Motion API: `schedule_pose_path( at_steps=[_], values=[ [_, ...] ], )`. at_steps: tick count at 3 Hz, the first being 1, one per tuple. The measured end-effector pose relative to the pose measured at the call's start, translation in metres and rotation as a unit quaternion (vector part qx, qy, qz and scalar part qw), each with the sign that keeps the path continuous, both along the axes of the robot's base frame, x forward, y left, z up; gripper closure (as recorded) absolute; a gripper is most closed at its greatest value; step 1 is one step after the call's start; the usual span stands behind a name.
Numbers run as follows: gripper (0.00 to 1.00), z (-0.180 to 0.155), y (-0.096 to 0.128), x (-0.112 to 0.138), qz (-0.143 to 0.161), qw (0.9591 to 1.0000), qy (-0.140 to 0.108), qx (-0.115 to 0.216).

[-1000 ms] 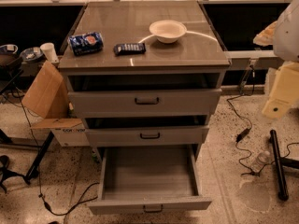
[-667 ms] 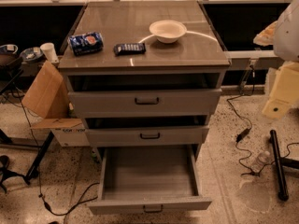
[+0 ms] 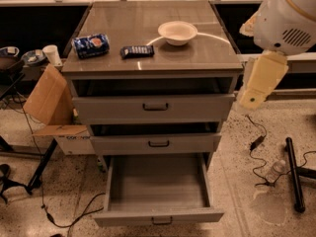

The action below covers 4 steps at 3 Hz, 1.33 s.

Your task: Place pepsi can into bottom drawer

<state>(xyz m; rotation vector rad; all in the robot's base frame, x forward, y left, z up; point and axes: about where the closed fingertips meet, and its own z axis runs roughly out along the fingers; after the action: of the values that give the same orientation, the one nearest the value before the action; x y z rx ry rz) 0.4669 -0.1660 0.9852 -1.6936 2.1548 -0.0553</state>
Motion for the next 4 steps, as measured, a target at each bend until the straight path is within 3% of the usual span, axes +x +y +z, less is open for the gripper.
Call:
schedule_pose_path(
  at_steps=[1,3,4],
  values=[
    [0.00,-0.004,0.039,0.017,0.023,0.9975,-0.013,0.065],
    [0.00,-0.006,0.044,0.030,0.034,0.9963,-0.012,0.078],
    [0.00,-0.006,0.053,0.069,0.067,0.9927,-0.022,0.097]
  ],
)
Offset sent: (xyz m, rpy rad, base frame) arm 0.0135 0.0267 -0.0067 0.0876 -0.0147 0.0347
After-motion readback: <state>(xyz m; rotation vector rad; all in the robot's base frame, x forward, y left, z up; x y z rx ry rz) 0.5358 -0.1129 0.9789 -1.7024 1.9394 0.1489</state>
